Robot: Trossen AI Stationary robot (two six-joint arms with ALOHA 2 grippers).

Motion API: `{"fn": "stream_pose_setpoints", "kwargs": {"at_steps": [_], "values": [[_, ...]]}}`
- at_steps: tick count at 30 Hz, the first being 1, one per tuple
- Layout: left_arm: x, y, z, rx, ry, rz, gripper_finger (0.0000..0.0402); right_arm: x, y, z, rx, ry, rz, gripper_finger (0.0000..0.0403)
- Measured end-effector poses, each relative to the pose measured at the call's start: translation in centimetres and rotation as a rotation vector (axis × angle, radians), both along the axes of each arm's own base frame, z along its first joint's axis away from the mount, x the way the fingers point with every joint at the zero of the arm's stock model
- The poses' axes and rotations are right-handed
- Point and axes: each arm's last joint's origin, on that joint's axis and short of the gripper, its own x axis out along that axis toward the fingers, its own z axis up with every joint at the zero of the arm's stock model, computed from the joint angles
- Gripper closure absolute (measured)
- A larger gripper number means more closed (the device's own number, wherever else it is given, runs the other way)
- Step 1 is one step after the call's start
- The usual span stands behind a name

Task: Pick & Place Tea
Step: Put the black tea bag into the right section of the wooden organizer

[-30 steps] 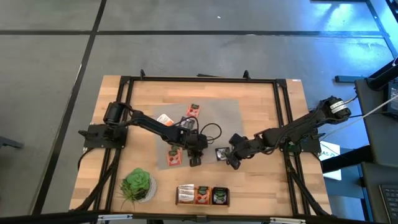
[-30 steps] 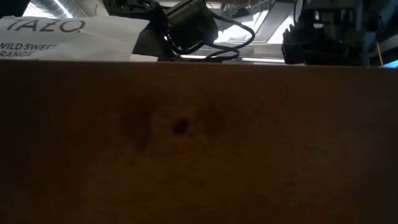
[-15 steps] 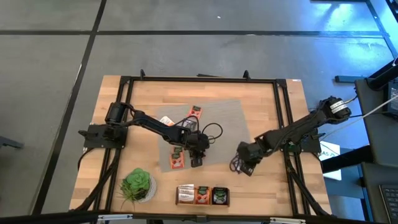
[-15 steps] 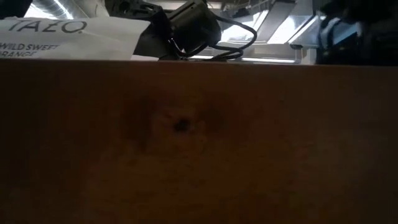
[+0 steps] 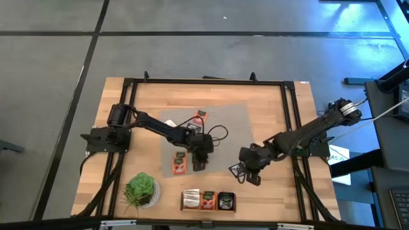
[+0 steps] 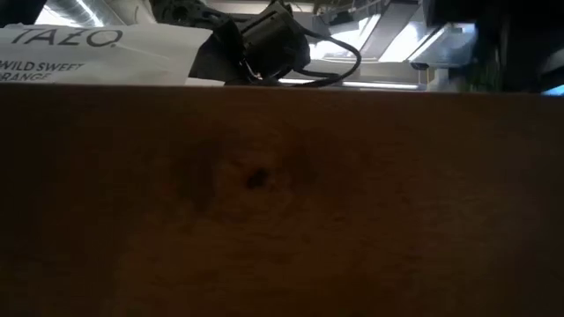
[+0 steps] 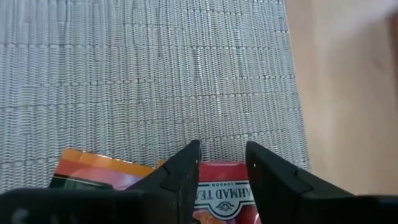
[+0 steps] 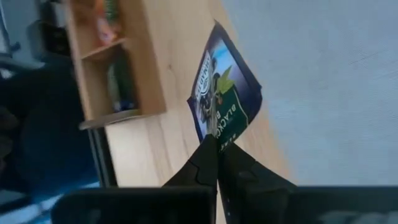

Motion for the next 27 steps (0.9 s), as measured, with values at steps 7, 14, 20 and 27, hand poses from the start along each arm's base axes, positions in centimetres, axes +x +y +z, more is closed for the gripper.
{"fn": "stream_pose_setpoints", "kwargs": {"at_steps": [7,14,20,27], "values": [[-1.9,-0.7,4.2,0.047,0.001,0.006,0.0274,1.4,2.4,5.0,-0.098,-0.086,0.12,0.0398],[-2.6,-2.0,6.1,0.163,-0.056,0.042,0.0274,4.2,6.5,3.9,-0.098,-0.051,0.272,0.0398],[-2.9,-3.2,6.0,0.153,-0.045,0.039,0.0274,6.4,9.6,1.9,-0.057,0.059,0.347,0.0398],[-3.2,-4.4,6.0,0.165,-0.047,0.037,0.0274,7.8,11.3,0.2,-0.112,0.148,0.397,0.0398]]}}
